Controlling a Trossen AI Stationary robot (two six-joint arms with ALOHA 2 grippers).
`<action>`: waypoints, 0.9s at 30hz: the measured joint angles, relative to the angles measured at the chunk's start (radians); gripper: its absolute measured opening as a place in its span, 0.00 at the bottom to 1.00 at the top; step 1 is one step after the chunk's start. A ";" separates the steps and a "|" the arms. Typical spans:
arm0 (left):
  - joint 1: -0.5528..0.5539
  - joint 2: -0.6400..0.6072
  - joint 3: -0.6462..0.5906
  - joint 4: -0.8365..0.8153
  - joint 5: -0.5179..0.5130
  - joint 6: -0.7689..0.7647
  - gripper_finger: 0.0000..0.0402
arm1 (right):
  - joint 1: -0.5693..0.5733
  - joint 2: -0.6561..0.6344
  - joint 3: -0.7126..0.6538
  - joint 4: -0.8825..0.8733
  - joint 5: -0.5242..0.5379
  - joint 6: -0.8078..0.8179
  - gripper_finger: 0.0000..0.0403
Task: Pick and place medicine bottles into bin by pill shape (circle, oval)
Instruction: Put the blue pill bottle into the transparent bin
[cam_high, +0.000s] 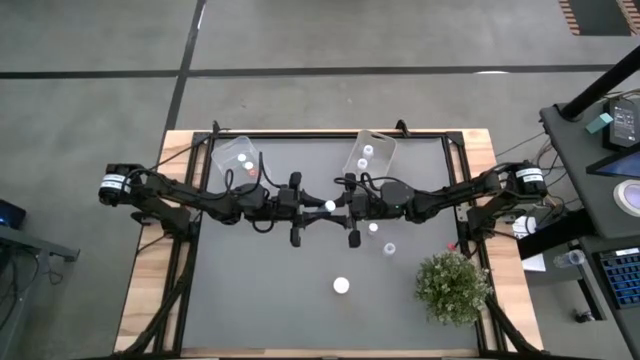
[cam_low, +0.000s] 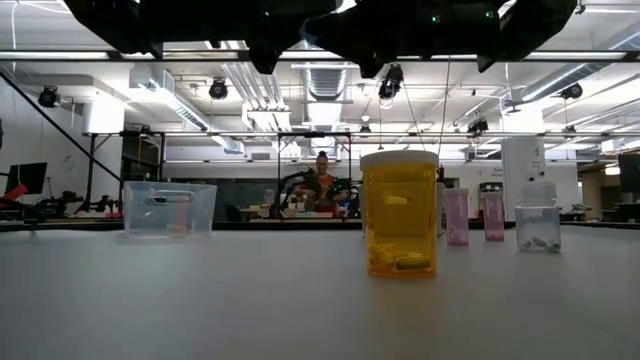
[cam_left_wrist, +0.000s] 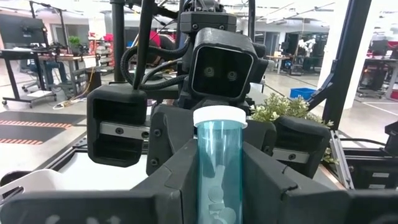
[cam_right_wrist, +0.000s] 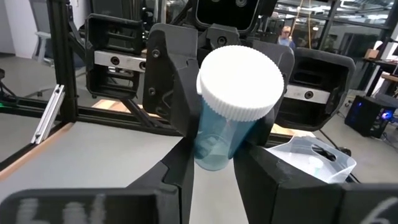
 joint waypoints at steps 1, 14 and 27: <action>0.000 0.000 0.000 -0.001 0.001 0.000 0.22 | 0.000 0.000 0.000 -0.001 0.001 0.000 0.22; 0.000 0.000 0.000 -0.015 0.004 -0.001 0.22 | 0.000 0.000 0.000 -0.011 0.001 0.006 0.21; 0.001 -0.001 0.000 -0.037 0.009 -0.010 0.54 | -0.002 -0.001 0.000 -0.031 0.009 0.020 0.21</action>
